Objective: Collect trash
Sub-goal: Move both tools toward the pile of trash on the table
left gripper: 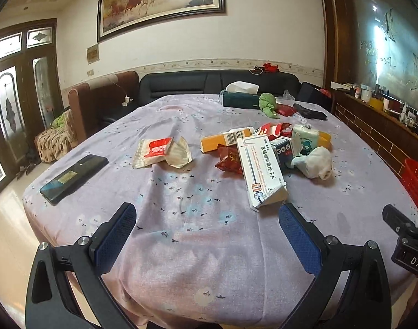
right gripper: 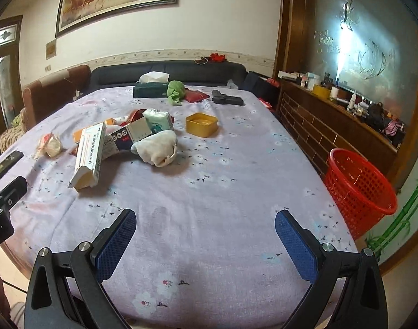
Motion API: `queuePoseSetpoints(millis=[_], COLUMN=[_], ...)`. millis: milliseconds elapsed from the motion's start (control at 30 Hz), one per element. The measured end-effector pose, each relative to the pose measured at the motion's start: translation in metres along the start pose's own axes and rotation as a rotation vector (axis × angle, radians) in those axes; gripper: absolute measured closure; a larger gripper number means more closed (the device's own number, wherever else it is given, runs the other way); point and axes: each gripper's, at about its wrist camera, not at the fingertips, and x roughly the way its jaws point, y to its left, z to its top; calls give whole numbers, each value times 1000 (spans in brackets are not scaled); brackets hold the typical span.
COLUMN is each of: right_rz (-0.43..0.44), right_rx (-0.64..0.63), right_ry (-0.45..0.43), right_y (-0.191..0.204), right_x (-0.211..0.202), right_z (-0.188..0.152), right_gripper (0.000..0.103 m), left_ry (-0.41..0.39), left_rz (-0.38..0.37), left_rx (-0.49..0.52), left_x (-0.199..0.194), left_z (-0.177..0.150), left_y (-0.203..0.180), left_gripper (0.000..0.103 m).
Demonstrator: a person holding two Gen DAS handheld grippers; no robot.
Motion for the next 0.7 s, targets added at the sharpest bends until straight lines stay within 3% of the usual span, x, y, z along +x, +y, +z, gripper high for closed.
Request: queuePoseSetpoints(millis=[700], right_rz=[-57], right_rx=[-14], right_ry=[-19], right_y=[0], right_x=[3], right_z=[-1], right_gripper=[2], left_ry=[25], left_rz=[-11], left_rx=[15], left_x=[1], left_z=[-5], left_y=[-4], left_gripper=[0])
